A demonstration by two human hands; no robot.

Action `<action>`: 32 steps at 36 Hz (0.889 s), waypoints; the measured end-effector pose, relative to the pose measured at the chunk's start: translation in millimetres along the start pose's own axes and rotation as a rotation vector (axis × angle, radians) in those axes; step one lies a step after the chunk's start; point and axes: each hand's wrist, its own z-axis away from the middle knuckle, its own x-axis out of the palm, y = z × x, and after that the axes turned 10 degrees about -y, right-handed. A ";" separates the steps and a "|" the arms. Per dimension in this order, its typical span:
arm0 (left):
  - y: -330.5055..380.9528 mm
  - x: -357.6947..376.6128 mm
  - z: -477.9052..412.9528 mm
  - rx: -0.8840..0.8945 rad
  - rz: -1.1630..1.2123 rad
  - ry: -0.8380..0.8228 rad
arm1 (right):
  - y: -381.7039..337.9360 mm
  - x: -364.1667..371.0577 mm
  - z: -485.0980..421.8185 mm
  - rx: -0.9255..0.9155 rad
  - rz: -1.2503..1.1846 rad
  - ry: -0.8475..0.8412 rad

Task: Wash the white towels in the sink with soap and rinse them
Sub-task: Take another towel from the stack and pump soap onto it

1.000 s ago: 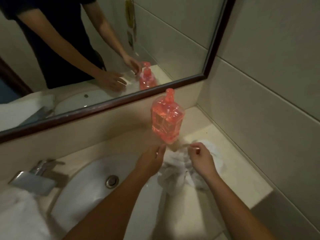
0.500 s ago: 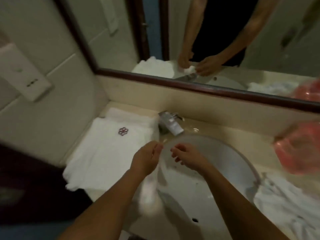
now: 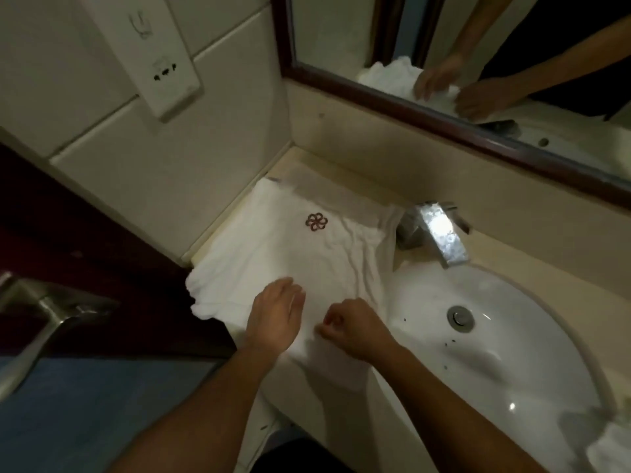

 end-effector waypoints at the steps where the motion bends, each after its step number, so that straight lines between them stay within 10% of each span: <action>1: -3.7 4.2 2.0 0.024 -0.013 0.024 | 1.1 6.0 2.3 -0.028 0.052 0.003; 18: -24.2 27.3 49.0 0.111 -0.065 -0.032 | 15.6 58.5 19.5 -0.252 0.232 0.143; 24: -25.6 14.3 45.2 0.175 -0.073 0.088 | -10.8 25.9 19.5 -0.100 -0.305 0.272; 32: 40.0 -51.4 -19.9 0.187 0.047 0.287 | -43.6 -43.9 23.5 -0.182 -0.383 0.415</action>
